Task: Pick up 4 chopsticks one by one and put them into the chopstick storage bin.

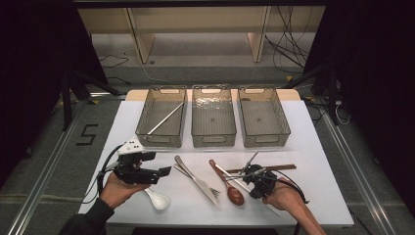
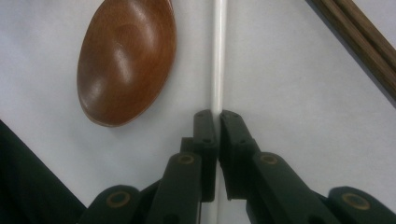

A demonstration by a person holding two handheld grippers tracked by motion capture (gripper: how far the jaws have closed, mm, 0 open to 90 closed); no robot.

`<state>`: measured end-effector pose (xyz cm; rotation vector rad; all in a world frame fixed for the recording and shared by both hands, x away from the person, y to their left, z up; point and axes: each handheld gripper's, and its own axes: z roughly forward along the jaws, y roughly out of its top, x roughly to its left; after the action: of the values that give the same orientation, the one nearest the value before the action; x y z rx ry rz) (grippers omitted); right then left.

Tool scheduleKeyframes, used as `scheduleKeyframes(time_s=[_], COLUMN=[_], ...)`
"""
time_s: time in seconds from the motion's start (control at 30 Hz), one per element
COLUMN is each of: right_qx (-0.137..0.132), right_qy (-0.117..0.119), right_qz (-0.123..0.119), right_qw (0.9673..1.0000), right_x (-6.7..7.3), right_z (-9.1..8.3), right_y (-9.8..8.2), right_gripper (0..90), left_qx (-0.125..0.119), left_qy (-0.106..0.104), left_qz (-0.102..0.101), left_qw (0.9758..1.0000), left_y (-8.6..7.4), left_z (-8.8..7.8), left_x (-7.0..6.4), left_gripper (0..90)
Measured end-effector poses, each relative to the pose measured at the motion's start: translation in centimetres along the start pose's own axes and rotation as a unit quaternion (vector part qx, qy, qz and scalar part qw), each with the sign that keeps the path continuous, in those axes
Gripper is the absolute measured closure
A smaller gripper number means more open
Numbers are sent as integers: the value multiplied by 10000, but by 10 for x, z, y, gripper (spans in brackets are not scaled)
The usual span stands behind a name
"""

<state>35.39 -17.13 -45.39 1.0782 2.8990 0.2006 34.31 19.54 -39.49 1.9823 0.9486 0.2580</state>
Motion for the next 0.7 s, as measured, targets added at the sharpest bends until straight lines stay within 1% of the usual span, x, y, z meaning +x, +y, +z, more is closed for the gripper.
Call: scheduleKeyframes(time_s=[0.1, 0.2, 0.3, 0.37, 0.47, 0.53, 0.57, 0.67, 0.7], right_qx=[-28, -68, -188, -312, -464, -556, -607, -688, -723], right_qy=[27, -35, -61, -62, -93, -117, -106, -107, -121], right_qz=[-59, -88, -110, -176, -264, -406, -476, -722, -793], right_qw=[10000, 9999, 9997, 9993, 9985, 9976, 9970, 9950, 9942], right_x=[-1, -3, -6, -7, -5, -1, 2, 11, 13], right_z=[-1, -3, -7, -12, -21, -27, -30, -37, -38], right_y=[-1, -3, -4, -6, -5, -4, -3, 0, 1], right_gripper=[866, 868, 868, 868, 868, 868, 868, 868, 867], left_qx=[19, 29, 35, 64, 120, 166, 207, 231, 245], left_qy=[4, -13, -21, -39, -80, -114, -125, -211, -234], left_qz=[20, 25, 23, 44, 76, 119, 174, 203, 269], left_qw=[10000, 10000, 10000, 10000, 9999, 9997, 9996, 9993, 9991], left_y=[0, -1, -1, -1, -2, -2, -2, -1, -1], left_z=[1, 2, 3, 4, 7, 9, 10, 12, 13], left_x=[0, 0, 1, 1, 1, -1, -1, -4, -5], left_gripper=[189, 189, 190, 189, 190, 190, 190, 190, 190])
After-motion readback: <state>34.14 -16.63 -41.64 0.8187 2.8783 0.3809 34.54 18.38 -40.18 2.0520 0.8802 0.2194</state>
